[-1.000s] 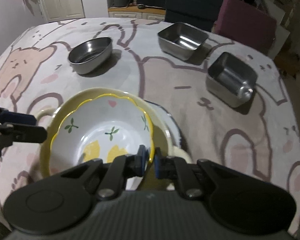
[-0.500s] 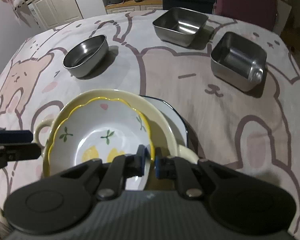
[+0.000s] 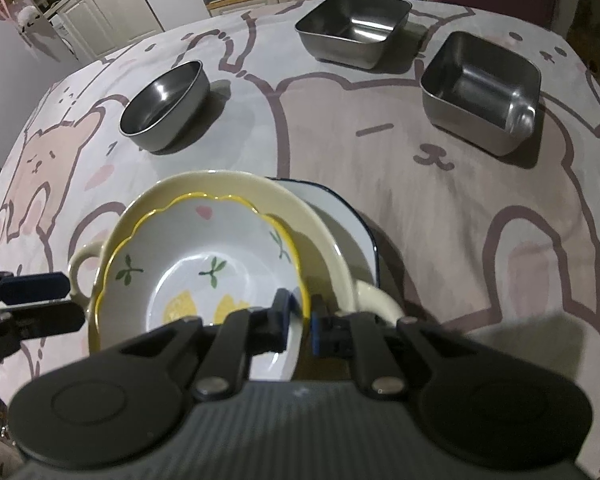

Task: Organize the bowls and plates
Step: 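Open the left gripper, then the right gripper, releasing the lemon bowl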

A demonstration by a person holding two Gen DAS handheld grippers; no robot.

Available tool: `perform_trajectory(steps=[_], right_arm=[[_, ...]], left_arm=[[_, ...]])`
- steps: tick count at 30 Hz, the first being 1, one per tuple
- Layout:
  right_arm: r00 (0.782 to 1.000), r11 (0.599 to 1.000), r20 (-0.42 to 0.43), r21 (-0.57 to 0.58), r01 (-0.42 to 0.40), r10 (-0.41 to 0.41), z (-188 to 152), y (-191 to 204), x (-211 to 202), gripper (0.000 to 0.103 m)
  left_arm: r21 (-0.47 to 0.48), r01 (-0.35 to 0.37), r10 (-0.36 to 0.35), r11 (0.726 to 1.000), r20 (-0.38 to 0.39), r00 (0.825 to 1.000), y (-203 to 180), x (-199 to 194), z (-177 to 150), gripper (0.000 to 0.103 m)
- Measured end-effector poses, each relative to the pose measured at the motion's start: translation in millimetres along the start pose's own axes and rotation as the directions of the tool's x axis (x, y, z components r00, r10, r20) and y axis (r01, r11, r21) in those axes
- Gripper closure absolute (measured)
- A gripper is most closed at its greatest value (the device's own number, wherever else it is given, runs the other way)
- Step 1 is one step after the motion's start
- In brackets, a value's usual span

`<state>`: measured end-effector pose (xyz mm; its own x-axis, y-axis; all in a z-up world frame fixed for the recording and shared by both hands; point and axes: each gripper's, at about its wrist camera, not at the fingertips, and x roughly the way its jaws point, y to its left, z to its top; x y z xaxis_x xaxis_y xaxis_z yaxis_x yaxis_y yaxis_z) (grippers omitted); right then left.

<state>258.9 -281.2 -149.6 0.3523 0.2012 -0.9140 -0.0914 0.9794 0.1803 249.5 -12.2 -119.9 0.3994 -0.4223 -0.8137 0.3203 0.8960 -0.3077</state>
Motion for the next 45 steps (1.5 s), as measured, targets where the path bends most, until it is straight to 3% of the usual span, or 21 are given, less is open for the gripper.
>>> perform_trajectory(steps=[6,15,23,30,35,45], right_arm=[[1.000,1.000,-0.015,0.020,0.010,-0.009,0.5,1.6,0.7,0.088],[1.000,0.998,-0.026,0.057,0.014,-0.013,-3.4,-3.9,-0.9,0.085],[0.999,0.999,-0.034,0.036,-0.007,0.008,-4.2,1.6,-0.5,0.063],[0.999,0.999,-0.036,0.035,-0.009,0.010,-5.2,4.5,-5.6,0.054],[1.000,0.999,0.013,0.045,-0.025,0.025,-4.5,4.0,-17.3,0.035],[0.999,0.998,0.035,0.053,-0.026,0.025,-7.5,1.2,-29.1,0.035]], left_arm=[[0.006,-0.004,0.004,1.000,-0.004,1.000,-0.1,2.1,-0.5,0.054],[0.020,0.002,-0.001,1.000,-0.008,1.000,-3.7,4.9,-0.8,0.054],[0.020,-0.001,0.001,1.000,-0.014,1.000,-4.5,7.1,-0.2,0.053],[0.023,0.002,-0.001,1.000,-0.014,1.000,-4.5,7.9,-0.2,0.051],[0.028,0.002,-0.002,1.000,-0.011,1.000,-6.3,7.1,-1.2,0.048],[0.033,0.002,-0.002,0.999,-0.005,1.000,-10.1,4.4,-3.0,0.047]])
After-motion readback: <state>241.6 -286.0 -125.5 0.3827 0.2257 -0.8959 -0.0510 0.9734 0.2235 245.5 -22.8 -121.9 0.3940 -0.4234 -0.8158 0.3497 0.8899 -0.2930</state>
